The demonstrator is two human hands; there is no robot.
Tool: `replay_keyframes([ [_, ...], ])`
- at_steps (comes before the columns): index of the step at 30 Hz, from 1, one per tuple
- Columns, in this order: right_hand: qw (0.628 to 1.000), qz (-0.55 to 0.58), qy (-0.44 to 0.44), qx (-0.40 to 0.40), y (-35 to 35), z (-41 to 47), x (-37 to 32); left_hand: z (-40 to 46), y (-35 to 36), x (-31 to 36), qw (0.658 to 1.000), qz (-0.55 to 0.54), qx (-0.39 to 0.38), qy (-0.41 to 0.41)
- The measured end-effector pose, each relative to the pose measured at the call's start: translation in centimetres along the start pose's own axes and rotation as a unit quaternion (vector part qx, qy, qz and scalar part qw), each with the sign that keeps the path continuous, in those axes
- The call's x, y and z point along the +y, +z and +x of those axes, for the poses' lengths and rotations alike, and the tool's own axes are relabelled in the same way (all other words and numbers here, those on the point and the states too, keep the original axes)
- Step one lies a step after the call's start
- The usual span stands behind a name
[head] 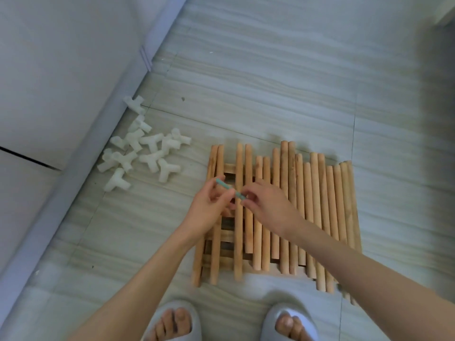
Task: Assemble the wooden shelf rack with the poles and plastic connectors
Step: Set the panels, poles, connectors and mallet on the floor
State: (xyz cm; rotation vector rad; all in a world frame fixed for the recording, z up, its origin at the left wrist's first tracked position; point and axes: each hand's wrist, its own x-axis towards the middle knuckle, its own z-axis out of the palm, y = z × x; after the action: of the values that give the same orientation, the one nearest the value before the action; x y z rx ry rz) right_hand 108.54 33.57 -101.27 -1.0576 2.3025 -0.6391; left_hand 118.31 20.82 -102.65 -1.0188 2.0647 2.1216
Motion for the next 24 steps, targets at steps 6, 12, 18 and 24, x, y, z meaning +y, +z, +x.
replay_keyframes([
  [6, 0.999, -0.021, -0.044, -0.012, 1.6, 3.4, -4.4, -0.4, -5.2, -0.6, 0.985, -0.133, 0.106, -0.025],
  [12, 0.994, -0.103, 0.024, -0.017, 2.7, 4.3, -4.3, 0.2, -14.6, -4.8, 0.879, -0.252, 0.367, -0.168],
  [18, 0.981, -0.16, 0.087, -0.068, 4.0, 4.0, -2.7, 2.3, -18.1, -7.9, 0.836, -0.264, 0.41, -0.252],
  [24, 0.977, -0.176, 0.084, -0.082, 4.8, 3.7, -2.7, 7.6, -18.7, -4.0, 0.84, -0.343, 0.36, -0.218],
])
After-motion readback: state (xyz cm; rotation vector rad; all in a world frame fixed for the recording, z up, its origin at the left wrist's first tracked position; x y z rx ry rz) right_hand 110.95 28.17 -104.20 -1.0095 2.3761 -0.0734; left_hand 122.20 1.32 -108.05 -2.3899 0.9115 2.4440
